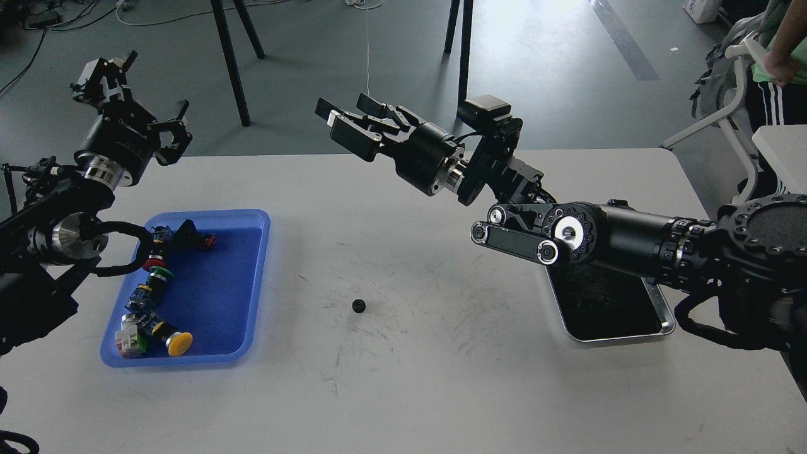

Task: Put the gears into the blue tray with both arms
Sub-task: 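Raise the right arm away and lift the left gripper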

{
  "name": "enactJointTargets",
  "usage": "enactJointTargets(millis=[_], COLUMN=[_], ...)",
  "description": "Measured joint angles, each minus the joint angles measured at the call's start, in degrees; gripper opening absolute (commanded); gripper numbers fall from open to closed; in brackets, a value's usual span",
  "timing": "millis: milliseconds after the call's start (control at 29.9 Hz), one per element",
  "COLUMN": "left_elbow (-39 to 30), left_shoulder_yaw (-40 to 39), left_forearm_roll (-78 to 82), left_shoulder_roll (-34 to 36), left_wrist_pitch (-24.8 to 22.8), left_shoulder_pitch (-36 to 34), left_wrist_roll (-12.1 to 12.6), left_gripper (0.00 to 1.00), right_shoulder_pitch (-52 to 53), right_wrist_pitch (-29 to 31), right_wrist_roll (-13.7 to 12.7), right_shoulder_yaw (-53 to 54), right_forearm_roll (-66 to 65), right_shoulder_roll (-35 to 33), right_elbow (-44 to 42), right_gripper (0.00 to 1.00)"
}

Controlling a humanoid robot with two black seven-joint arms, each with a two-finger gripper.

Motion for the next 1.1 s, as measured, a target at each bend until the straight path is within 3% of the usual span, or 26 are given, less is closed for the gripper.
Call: enactJointTargets(millis=[234, 434, 702, 969, 1103], left_elbow=[-3.53, -5.77, -17.10, -23.86, -27.86], left_shoulder_yaw=[4.70, 7.89, 17.82, 20.82, 23.06], left_forearm_roll=[0.05, 0.25, 5.25, 15.47, 17.59], left_shoulder_roll=[3.45, 5.63, 10.56, 15.81, 18.61], left_wrist_pitch=[-1.55, 0.30, 4.53, 4.47, 6.57], left_shoulder_pitch=[-0.65, -1.27, -5.26, -7.55, -9.13], left_wrist_roll=[0.00, -1.94, -1.68, -1.72, -1.14], left_gripper=[0.99, 0.99, 0.99, 0.99, 0.98], right_shoulder_pitch=[-1.02, -2.54, -4.57, -7.65, -8.73], right_wrist_pitch=[1.16, 1.99, 2.98, 2.89, 2.89], right_wrist_roll=[-0.02, -0.02, -0.19, -0.19, -0.19], right_shoulder_yaw=[5.53, 9.18, 12.74, 17.15, 18.84], right_forearm_roll=[5.45, 7.07, 14.33, 14.98, 14.99], right_shoulder_roll=[-5.31, -8.08, -10.85, -13.25, -14.44], right_elbow=[0.39, 0.50, -0.20, 0.25, 0.28], right_gripper=[0.92, 0.92, 0.93, 0.94, 0.94])
